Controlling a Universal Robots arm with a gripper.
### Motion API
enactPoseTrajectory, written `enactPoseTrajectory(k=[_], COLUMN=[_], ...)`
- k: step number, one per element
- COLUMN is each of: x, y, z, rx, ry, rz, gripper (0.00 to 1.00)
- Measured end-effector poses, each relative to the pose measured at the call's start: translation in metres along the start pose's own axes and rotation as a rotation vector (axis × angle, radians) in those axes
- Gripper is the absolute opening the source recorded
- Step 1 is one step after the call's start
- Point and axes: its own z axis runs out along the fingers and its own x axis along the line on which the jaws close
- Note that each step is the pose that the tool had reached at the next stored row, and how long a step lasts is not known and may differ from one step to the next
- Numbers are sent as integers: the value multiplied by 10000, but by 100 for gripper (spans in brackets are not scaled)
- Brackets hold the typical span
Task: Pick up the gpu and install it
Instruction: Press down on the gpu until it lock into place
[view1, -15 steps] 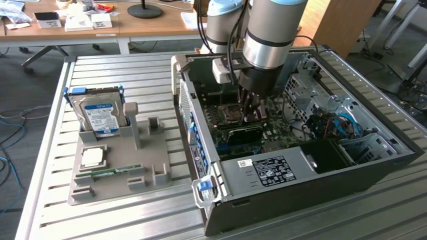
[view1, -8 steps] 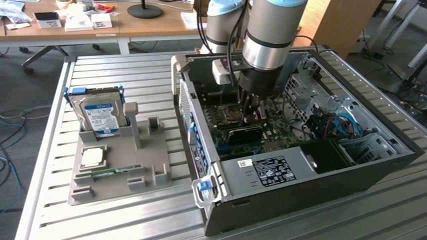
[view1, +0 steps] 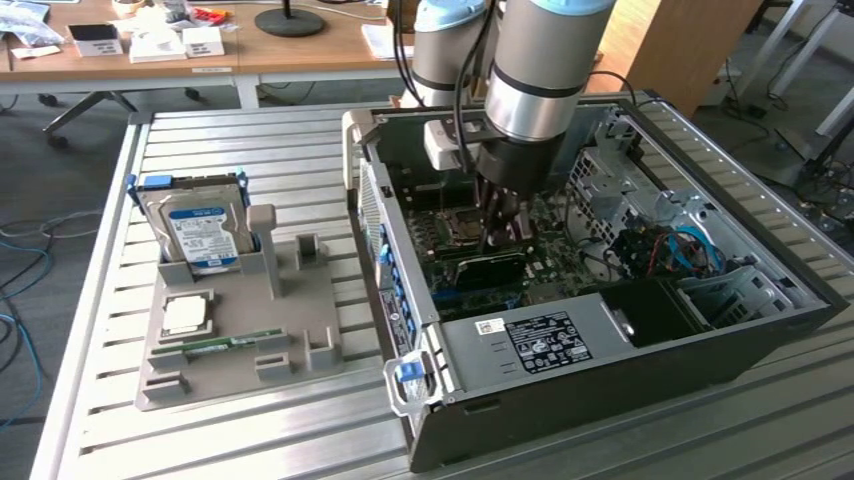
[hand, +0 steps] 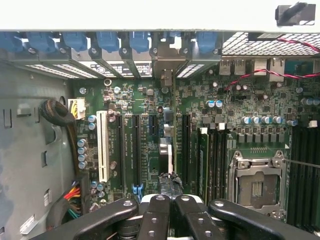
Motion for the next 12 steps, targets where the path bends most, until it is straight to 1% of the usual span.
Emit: enactPoseTrajectory(k=[8,12], x=[-2,-31], y=[4,23], z=[17,21], rx=[1,0], ry=[-3,-4], rz=[2,1], gripper=[11,11])
